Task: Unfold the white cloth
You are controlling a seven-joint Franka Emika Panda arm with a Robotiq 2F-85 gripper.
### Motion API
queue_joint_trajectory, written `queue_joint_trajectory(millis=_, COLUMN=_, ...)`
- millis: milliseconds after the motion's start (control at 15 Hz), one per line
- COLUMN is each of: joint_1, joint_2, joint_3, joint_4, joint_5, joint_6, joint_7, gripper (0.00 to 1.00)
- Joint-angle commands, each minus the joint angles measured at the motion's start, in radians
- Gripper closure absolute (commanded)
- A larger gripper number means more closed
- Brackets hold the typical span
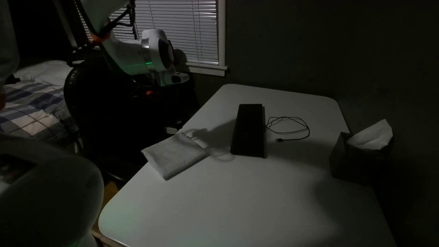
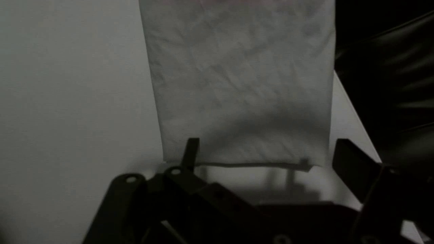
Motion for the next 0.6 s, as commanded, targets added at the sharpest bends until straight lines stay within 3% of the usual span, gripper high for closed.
queue_joint_trajectory(millis=0, joint_1=0.070, joint_2=0.111, joint_3=-0.059, joint_4=0.112, joint_5=-0.060, joint_6=-0.033, joint_7=0.016, gripper=0.00)
queue_joint_trajectory(millis=267, joint_1=0.123, joint_2=0.185, joint_3=-0.115, joint_4=0.171, joint_5=-0.111, joint_6=-0.021, joint_7=0.038, gripper=0.00)
queue_joint_trajectory(millis=533, joint_1=0.139, joint_2=0.239, joint_3=-0.138, joint_4=0.213, joint_5=-0.091, joint_6=-0.013, joint_7=0.013, gripper=0.03)
